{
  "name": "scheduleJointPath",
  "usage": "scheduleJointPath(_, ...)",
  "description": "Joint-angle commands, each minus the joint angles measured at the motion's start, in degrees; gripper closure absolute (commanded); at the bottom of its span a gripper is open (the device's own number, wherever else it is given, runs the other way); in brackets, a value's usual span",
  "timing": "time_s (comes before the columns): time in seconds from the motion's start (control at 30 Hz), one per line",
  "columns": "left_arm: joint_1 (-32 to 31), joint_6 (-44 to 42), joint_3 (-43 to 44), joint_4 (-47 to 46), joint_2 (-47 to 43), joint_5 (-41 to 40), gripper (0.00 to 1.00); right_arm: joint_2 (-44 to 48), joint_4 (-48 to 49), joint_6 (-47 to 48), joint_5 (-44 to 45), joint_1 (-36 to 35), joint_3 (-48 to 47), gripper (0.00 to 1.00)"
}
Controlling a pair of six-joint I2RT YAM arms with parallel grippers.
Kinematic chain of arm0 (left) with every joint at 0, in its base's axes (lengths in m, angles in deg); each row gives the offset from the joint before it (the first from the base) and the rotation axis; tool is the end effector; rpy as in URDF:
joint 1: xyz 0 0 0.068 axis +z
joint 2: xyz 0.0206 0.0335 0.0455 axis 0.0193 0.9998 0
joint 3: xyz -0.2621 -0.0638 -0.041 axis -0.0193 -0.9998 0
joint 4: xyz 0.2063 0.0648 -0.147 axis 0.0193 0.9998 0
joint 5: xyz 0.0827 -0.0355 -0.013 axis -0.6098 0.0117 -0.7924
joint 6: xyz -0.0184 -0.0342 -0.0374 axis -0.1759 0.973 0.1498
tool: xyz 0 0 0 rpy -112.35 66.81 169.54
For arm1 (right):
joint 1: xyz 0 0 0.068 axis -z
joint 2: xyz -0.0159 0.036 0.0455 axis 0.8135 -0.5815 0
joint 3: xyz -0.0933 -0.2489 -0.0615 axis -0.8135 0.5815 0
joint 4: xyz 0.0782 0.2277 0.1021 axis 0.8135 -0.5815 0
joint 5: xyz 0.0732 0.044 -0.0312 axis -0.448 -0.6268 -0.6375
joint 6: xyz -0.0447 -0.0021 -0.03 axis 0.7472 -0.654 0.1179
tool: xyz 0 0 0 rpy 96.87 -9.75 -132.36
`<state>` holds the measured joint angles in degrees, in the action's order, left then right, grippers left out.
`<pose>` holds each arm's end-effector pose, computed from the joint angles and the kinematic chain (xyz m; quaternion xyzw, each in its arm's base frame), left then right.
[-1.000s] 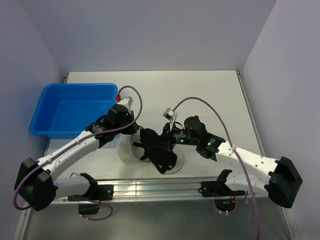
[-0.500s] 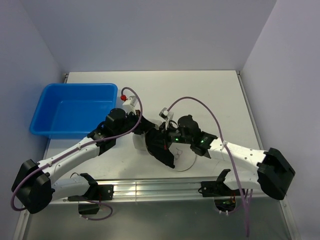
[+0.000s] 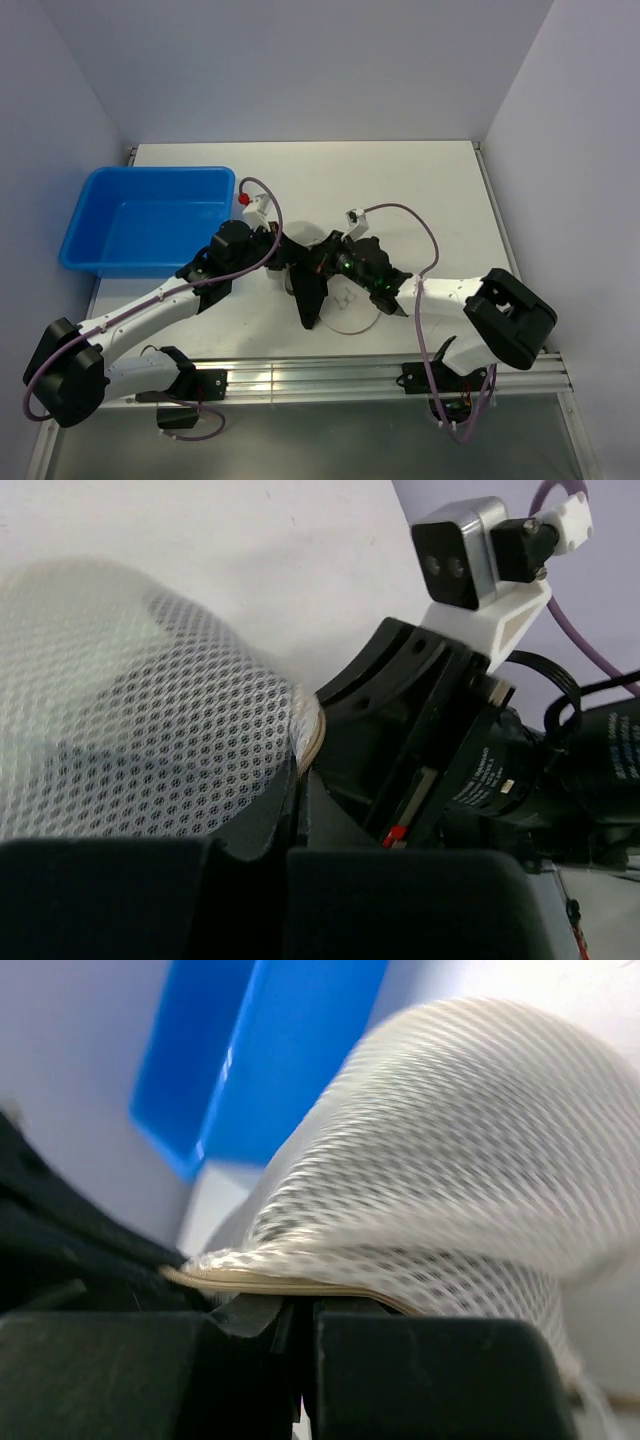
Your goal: Place the bra in the laundry bag and zip it closed
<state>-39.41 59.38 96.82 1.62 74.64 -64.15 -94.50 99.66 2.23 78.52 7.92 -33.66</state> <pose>0.1936 -0.1750 0.2636 0.0340 0.8014 -0.4590 0.3820 0.1969 0.2098 0.2006 -0.0080 0.7747 0.4748 0.4176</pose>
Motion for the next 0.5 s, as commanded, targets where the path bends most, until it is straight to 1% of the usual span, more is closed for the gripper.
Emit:
scheduleJointPath(0.0,-0.1,0.3,-0.2,3.1,-0.7,-2.9,1.0,-2.0,9.2,-15.8,16.9,0.5,-0.9,1.0)
scheduleJointPath(0.07,-0.1,0.5,-0.4,4.0,-0.8,-3.8,1.0,-3.1,7.4,-18.7,22.3,0.4,-1.5,1.0)
scheduleJointPath(0.1,-0.1,0.8,-0.4,5.0,-1.0,-3.9,1.0,-3.4,6.2,-20.6,23.5,0.4,-3.1,1.0)
scheduleJointPath(0.13,-0.1,1.0,-0.4,5.5,-1.0,-4.0,1.0,-4.6,2.0,-21.5,24.4,0.5,-4.2,1.0)
scheduleJointPath(0.17,-0.1,1.2,-0.1,6.1,-0.9,-3.8,1.0,-5.4,0.4,-22.2,25.1,0.4,-5.3,1.0)
scheduleJointPath(0.23,-0.1,1.3,0.1,7.3,-0.7,-3.6,1.0,-7.8,-1.4,-23.4,25.1,0.5,-7.1,1.0)
scheduleJointPath(0.3,-0.1,1.2,0.3,8.3,-0.4,-4.6,0.96,-9.0,-1.7,-24.2,24.9,0.5,-7.6,1.0)
scheduleJointPath(0.33,-0.2,0.8,0.4,9.6,-0.3,-5.5,0.83,-10.0,-1.4,-24.3,24.7,0.5,-7.5,1.0)
scheduleJointPath(0.37,-0.1,0.5,0.1,10.0,-0.6,-6.5,0.73,-10.4,-1.2,-24.2,24.6,0.5,-7.4,1.0)
scheduleJointPath(0.4,-0.1,0.0,-0.1,10.8,-1.5,-9.8,0.52,-10.5,-1.3,-23.9,24.6,0.5,-7.5,1.0)
scheduleJointPath(0.47,-0.3,-0.1,-1.1,14.7,-3.3,-14.2,0.36,-11.0,-2.0,-23.7,24.6,0.5,-7.8,1.0)
